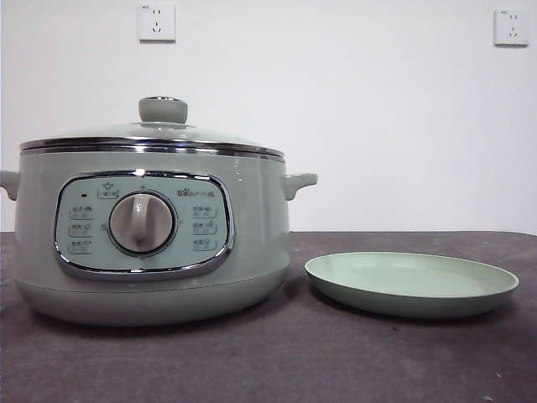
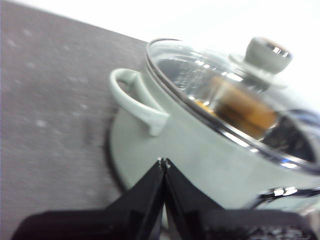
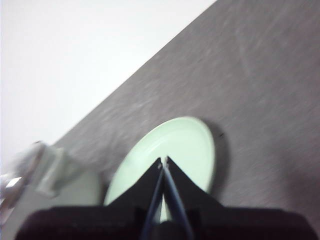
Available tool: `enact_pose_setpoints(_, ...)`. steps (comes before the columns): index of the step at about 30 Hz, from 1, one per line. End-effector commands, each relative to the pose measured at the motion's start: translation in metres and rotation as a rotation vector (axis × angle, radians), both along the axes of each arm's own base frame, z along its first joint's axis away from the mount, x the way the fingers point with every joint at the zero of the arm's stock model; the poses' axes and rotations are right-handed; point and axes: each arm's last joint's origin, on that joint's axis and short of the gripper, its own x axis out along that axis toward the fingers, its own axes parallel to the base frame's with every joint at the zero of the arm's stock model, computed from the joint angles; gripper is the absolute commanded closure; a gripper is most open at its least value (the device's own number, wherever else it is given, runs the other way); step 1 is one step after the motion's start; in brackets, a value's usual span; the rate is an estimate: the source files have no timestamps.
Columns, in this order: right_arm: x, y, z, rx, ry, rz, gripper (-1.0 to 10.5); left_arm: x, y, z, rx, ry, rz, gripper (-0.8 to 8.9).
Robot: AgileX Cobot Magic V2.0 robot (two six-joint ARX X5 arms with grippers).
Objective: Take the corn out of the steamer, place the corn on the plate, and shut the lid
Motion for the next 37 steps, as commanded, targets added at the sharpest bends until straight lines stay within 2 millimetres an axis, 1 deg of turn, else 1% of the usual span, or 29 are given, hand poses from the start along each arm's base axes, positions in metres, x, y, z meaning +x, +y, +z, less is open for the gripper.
enact_pose_setpoints(1, 0.000, 0.002, -0.001, 0.071, 0.016, 0.058, 9.5, 0.000, -0.001, 0.000, -0.076, 0.001, -0.045, 8.20)
enact_pose_setpoints(4, -0.002, 0.003, 0.006, 0.071, 0.027, 0.097, 9.6, -0.002, -0.001, 0.008, -0.071, -0.014, -0.053, 8.20)
enact_pose_setpoints(9, -0.005, 0.004, 0.027, -0.029, 0.027, 0.153, 9.6, -0.009, -0.001, 0.036, -0.019, -0.062, -0.053, 8.20)
enact_pose_setpoints(14, -0.002, 0.004, 0.058, -0.167, 0.030, 0.182, 9.6, -0.011, -0.001, 0.068, 0.074, -0.064, -0.067, 8.20)
enact_pose_setpoints(17, 0.004, 0.005, 0.082, -0.265, 0.038, 0.209, 9.6, -0.007, -0.001, 0.089, 0.136, -0.036, -0.083, 8.20)
enact_pose_setpoints(23, 0.023, 0.008, 0.124, -0.395, 0.071, 0.342, 9.5, 0.009, -0.002, 0.131, 0.218, -0.010, -0.114, 8.20)
enact_pose_setpoints(28, 0.042, 0.011, 0.151, -0.466, 0.136, 0.464, 9.5, 0.025, -0.005, 0.160, 0.205, 0.019, -0.190, 8.18)
enact_pose_setpoints(31, 0.052, 0.013, 0.160, -0.487, 0.192, 0.545, 9.5, 0.036, -0.008, 0.172, 0.217, 0.043, -0.279, 8.18)
enact_pose_setpoints(35, 0.063, 0.014, 0.164, -0.516, 0.264, 0.612, 9.4, 0.051, -0.011, 0.182, 0.214, 0.102, -0.389, 8.17)
enact_pose_setpoints(36, 0.066, 0.015, 0.164, -0.522, 0.278, 0.622, 9.3, 0.055, -0.011, 0.183, 0.215, 0.121, -0.405, 8.12)
enact_pose_setpoints(37, 0.068, 0.015, 0.164, -0.522, 0.286, 0.626, 8.9, 0.059, -0.012, 0.185, 0.216, 0.137, -0.409, 8.06)
